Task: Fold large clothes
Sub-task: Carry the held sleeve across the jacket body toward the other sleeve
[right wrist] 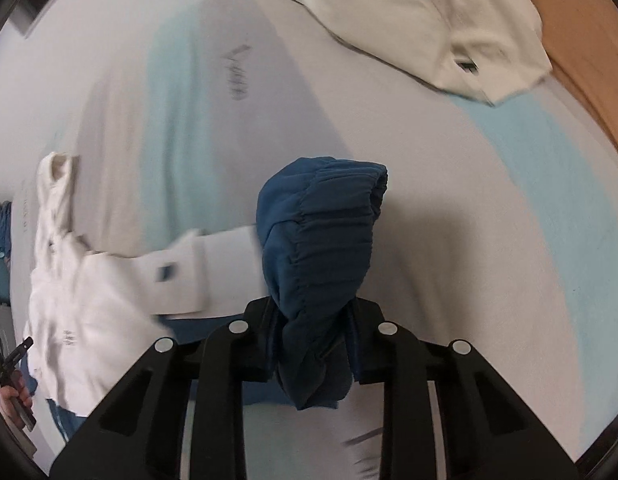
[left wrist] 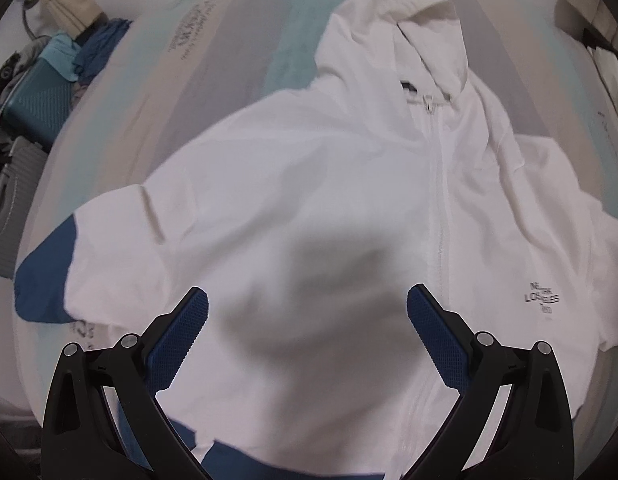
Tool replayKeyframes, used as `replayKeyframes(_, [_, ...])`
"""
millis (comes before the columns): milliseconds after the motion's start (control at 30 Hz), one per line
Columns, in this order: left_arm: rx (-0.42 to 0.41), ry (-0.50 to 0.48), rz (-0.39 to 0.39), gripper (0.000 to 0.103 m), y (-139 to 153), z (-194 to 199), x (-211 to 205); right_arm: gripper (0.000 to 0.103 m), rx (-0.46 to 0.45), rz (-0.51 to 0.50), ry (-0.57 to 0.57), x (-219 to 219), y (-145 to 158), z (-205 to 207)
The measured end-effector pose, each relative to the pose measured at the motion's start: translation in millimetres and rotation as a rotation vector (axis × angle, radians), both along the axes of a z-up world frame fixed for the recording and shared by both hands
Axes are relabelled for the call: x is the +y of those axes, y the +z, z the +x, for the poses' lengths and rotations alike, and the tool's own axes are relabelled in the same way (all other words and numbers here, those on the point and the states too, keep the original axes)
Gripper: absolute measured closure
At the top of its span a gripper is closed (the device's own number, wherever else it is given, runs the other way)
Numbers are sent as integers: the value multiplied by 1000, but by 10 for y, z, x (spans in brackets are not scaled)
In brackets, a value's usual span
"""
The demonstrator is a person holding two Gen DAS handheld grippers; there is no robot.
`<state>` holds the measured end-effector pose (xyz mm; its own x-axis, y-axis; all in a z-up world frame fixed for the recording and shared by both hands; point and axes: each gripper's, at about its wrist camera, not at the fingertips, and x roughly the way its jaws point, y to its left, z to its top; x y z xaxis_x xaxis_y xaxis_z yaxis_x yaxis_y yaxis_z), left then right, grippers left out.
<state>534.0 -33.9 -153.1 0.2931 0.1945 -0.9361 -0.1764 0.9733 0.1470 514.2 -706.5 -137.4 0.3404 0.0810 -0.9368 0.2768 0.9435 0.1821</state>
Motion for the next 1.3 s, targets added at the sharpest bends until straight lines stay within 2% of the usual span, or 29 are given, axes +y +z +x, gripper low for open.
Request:
replayKeyframes(133, [-25, 9, -6, 6, 243, -141, 69, 79, -32, -47, 76, 666, 351, 34])
replayKeyframes(300, [-54, -4, -25, 6, 460, -288, 280, 80, -58, -63, 101, 1460, 645, 82])
replayKeyframes(400, [-68, -4, -44, 6, 548, -392, 507, 80, -62, -48, 97, 1947, 801, 132])
replayKeyframes(600, [-96, -3, -83, 6, 530, -495, 1147, 80, -89, -62, 136, 3306, 994, 240])
replayKeyframes(733, [-99, -7, -88, 6, 400, -539, 1669, 80, -94, -79, 175, 4221, 964, 320])
replayKeyframes(800, [-94, 12, -117, 6, 321, -531, 1971, 81, -99, -78, 197, 4646, 914, 346])
replayKeyframes(933, [-108, -6, -108, 6, 243, -513, 2393, 81, -95, -82, 242, 5498, 710, 420])
replayKeyframes(1300, [-166, 5, -112, 6, 174, -588, 3417, 81, -59, -101, 363, 6993, 168, 453])
